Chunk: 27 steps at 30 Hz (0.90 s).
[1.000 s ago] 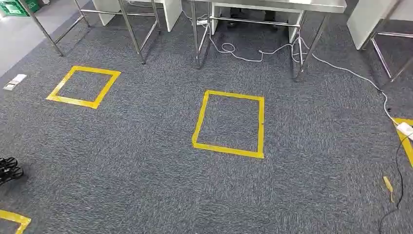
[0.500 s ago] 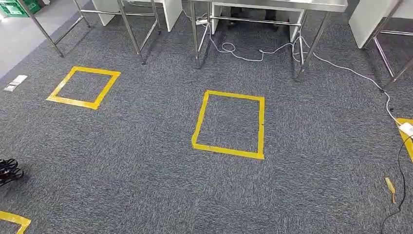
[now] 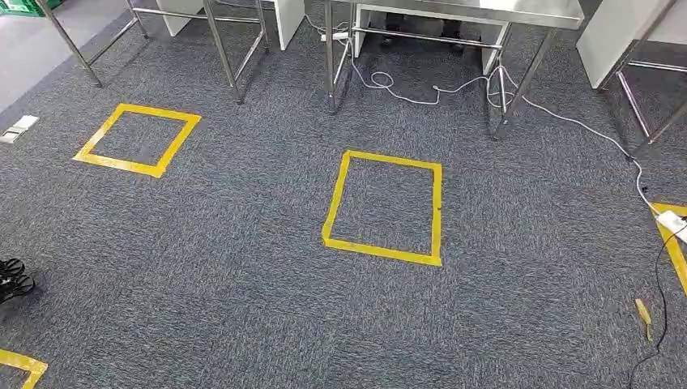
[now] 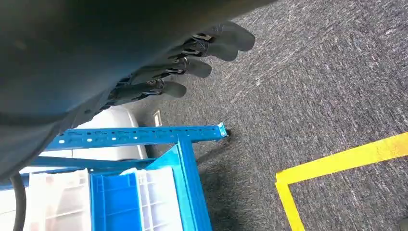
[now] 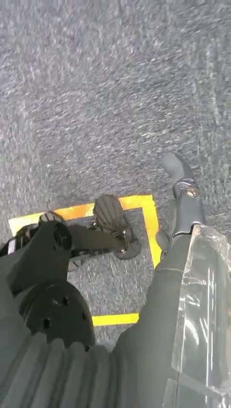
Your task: Take the parts from the cabinet and place them on the table.
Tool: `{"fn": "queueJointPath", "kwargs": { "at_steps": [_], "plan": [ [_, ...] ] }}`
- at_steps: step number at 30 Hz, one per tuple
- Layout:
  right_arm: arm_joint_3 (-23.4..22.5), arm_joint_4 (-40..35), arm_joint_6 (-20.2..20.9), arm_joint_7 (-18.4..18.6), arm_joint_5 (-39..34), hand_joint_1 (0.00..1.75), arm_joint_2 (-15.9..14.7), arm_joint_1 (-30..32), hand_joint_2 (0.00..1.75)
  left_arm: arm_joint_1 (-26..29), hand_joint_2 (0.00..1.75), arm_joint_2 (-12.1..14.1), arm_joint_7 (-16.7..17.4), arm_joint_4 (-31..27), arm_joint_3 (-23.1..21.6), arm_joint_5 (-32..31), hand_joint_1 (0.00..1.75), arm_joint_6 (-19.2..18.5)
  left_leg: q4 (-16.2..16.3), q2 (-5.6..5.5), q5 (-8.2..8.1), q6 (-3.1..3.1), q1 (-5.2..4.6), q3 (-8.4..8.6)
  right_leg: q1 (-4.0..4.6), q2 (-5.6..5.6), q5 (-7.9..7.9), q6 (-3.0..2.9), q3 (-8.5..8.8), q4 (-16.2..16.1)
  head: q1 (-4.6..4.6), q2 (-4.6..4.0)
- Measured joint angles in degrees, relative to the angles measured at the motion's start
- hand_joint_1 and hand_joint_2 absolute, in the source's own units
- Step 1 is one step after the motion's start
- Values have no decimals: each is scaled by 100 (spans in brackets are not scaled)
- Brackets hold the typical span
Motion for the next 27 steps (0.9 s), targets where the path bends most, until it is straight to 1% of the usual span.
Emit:
{"fn": "queueJointPath", "kwargs": {
  "at_steps": [6, 8, 10, 13, 20, 27],
  "plan": [
    [-13, -20, 42, -53, -26, 0, 4, 22, 0, 8, 0, 0, -26, 0, 24, -4, 0, 2, -1, -2, 14, 45, -13, -4, -24, 0, 48, 68, 84, -87, -2, 0],
    [-33, -22, 61, -72, -59, 0, 9, 25, 0, 9, 0, 0, -81, 0, 37, -4, 0, 0, -1, -2, 15, 49, -17, -5, -29, 0, 59, 84, 97, -110, 0, 0],
    [-77, -28, 48, -81, -59, 0, 15, 26, 0, 9, 0, 0, -136, 0, 53, -4, 0, -2, -1, -3, 14, 53, -19, -2, -32, 0, 64, 90, 94, -131, 0, 0],
    [-112, -31, 116, -105, -70, 0, 15, 29, 0, 9, 0, 0, -171, 0, 85, 0, 0, -2, -2, -3, 9, 85, -22, 3, -32, 0, 65, 93, 83, -149, 0, 0],
    [-155, -63, -4, -184, -61, 0, 33, 39, 0, 9, 0, 0, -197, 0, 157, 2, 0, -11, -2, -3, 14, 97, -42, 0, -49, 0, 75, 105, 88, -159, 0, 0],
    [-245, -70, -59, -217, -131, 0, 52, 34, 0, 8, 0, 9, -210, 0, 157, -2, 0, -125, -2, -3, 13, 98, -46, 0, -53, 0, 75, 105, 93, -159, 0, 0]
  ]
}}
